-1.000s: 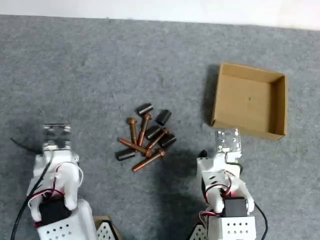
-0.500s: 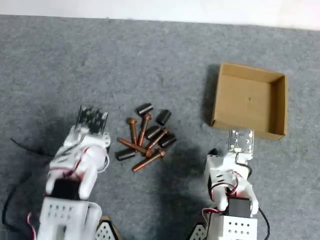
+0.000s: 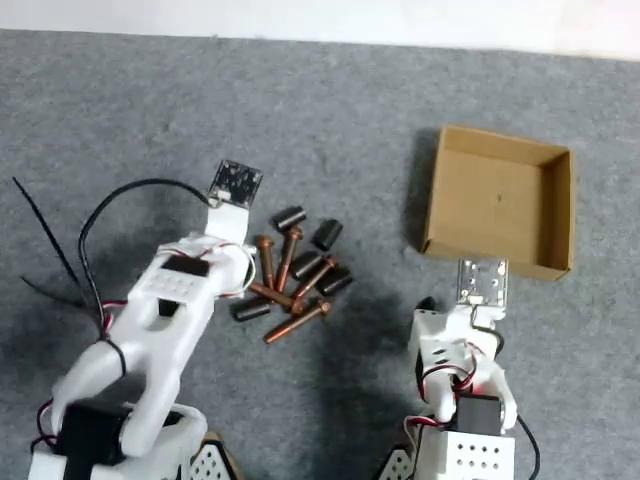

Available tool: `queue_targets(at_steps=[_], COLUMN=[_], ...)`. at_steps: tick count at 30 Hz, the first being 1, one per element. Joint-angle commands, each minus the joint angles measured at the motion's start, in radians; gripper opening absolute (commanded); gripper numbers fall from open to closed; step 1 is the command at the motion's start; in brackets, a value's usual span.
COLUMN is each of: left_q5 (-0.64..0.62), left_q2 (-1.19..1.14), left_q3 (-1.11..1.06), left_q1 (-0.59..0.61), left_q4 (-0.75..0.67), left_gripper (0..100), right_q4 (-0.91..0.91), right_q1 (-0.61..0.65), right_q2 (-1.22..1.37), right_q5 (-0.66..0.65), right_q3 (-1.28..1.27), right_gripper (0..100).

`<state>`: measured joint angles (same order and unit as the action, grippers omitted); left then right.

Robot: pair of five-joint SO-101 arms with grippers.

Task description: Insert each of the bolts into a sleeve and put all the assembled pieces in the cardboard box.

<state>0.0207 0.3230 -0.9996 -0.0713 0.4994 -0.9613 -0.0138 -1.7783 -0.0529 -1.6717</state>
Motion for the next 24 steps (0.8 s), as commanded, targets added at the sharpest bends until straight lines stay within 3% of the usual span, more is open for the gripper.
queue_targets(at_steps=[1,7,12,17,24], left_q5=[-0.014,-0.014,-0.012,-0.011,-0.009], left_q2=[-0.008,-0.008,-0.008,-0.008,-0.008], left_q3=[0.062,0.065,0.065,0.065,0.065], left_q1=[0.031,0.035,0.035,0.035,0.035], left_q4=[-0.017,-0.02,-0.02,-0.02,-0.021], left_gripper=[1,1,1,1,1], right_q4=[-0.008,0.016,0.028,0.209,0.249], right_q1=[-0.012,0.021,0.317,0.372,0.519], right_q2=[0.001,0.013,0.111,0.568,1.294], right_q5=[0.005,0.005,0.011,0.041,0.048], right_q3=[-0.113,0.065,0.186,0.318,0.791], right_gripper=[23.1,23.1,23.1,23.1,23.1])
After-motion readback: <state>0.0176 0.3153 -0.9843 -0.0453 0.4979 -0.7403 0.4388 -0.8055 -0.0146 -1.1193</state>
